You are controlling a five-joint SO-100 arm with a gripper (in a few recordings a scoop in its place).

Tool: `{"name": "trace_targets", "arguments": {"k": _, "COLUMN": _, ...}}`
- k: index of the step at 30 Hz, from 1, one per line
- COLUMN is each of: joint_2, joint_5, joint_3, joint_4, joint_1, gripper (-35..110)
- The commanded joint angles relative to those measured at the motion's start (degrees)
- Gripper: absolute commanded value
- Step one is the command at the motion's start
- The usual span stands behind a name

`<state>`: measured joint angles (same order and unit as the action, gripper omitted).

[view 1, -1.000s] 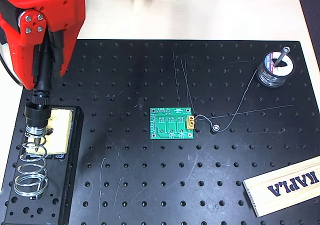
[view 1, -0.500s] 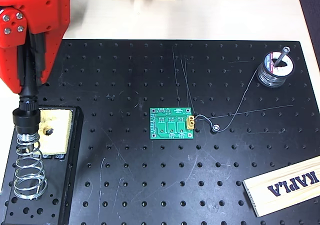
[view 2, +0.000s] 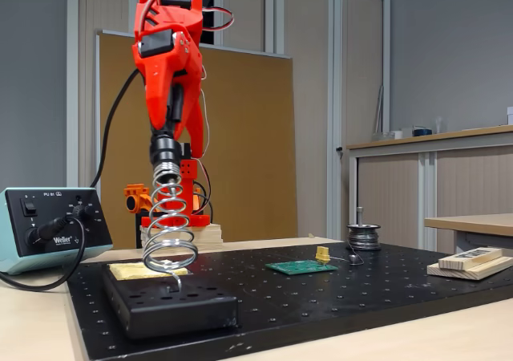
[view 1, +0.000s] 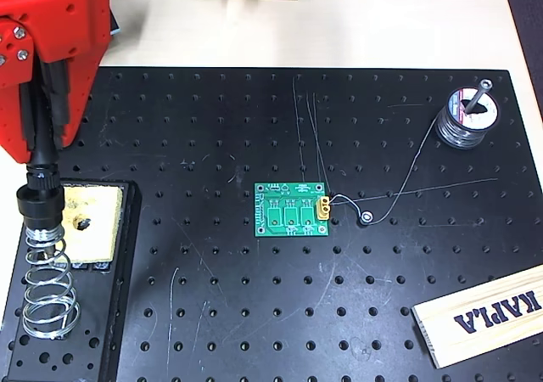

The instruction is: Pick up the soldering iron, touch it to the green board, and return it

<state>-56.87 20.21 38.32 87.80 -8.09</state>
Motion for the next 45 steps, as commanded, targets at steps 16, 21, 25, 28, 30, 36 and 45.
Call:
{"name": "trace_targets", "arguments": {"k": 16, "joint_2": 7.3, "joint_5": -2.5, "joint_3": -15.6, "joint_4": 10.0, "joint_1": -0.7, "gripper": 0}}
{"name": "trace_targets", "arguments": {"k": 21, "joint_2": 7.1, "joint_5": -4.3, "joint_3": -14.7, "joint_4": 9.8, "joint_1": -0.4, "gripper": 5}}
{"name": "trace_targets", "arguments": {"k": 25, "joint_2": 6.7, "joint_5": -4.7, "joint_3": -13.4, "joint_4": 9.6, "joint_1": 0.4, "gripper": 8}}
{"name": "trace_targets", "arguments": {"k": 28, "joint_2": 6.0, "joint_5": -4.6, "joint_3": -11.2, "joint_4": 8.1, "joint_1": 1.3, "gripper": 9}}
{"name": "trace_targets", "arguments": {"k": 30, "joint_2": 6.1, "joint_5": -4.3, "joint_3": -10.5, "joint_4": 7.0, "joint_1": 2.1, "gripper": 9}}
{"name": "trace_targets", "arguments": {"k": 36, "joint_2": 7.3, "joint_5": -4.4, "joint_3": -11.4, "joint_4": 5.4, "joint_1": 3.7, "gripper": 9}}
{"name": "trace_targets", "arguments": {"k": 45, "joint_2": 14.4, "joint_5": -6.6, "joint_3": -19.7, "joint_4": 4.5, "joint_1": 6.1, "gripper": 14}}
